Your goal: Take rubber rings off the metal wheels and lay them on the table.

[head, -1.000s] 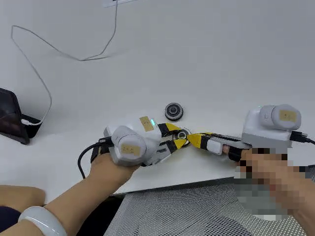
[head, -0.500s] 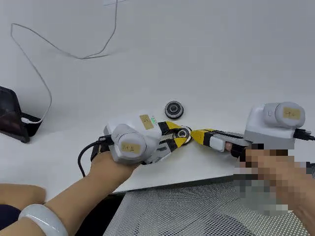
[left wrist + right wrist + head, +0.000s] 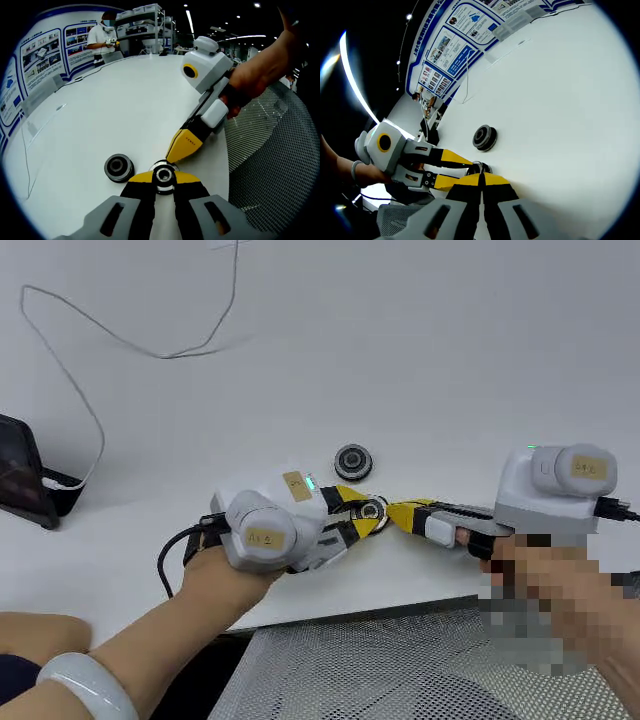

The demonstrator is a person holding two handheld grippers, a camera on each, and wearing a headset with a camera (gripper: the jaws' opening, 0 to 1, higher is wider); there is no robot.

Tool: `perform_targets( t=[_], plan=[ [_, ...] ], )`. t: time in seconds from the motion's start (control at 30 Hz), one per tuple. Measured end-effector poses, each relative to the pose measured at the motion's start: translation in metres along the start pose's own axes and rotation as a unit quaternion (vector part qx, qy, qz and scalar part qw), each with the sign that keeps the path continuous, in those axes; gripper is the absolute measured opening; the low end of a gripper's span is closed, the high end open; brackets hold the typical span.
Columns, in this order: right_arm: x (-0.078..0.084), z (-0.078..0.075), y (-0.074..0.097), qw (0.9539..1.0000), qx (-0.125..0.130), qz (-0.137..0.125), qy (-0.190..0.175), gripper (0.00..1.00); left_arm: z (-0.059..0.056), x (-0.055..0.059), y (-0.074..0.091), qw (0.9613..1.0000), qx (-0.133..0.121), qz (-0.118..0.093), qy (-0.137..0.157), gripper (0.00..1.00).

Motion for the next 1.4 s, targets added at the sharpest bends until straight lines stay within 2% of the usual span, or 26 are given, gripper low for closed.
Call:
perform_targets(
  t=[0.3,0.63,1.0,1.3,1.4],
  plan=[
    [-0.001,0.002,0.001,0.9999,0.005,-0.003,0.014,0.01,0.0,0.0,0.0,1.0,-0.001,0.0,0.002,0.13],
    [-0.001,0.007,0.001,1.0,0.002,-0.002,0.007,0.01,0.001,0.001,0.0,1.0,-0.002,-0.001,0.004,0.13],
    [-0.002,0.013,0.001,0.9999,-0.01,0.001,0.004,0.01,0.001,0.0,0.0,1.0,-0.002,-0.001,0.005,0.13],
    [-0.001,0.025,0.003,0.9995,-0.032,0.003,0.002,0.01,0.001,0.0,0.001,1.0,-0.002,-0.001,0.005,0.13],
    [-0.002,0.024,0.005,0.9995,-0.031,-0.001,-0.002,0.01,0.001,0.0,0.001,1.0,-0.002,-0.002,0.005,0.13]
  ],
)
Point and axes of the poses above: the centre of the closed fingertips' face, and the gripper's own axes: y roughly backward along the fingers, z roughly to its left, x roughly out of its underside, the point moved 2 cm from there along y, roughly backward along the fingers, and after that the axes turned 13 degrees about x, right-handed, at the moved point
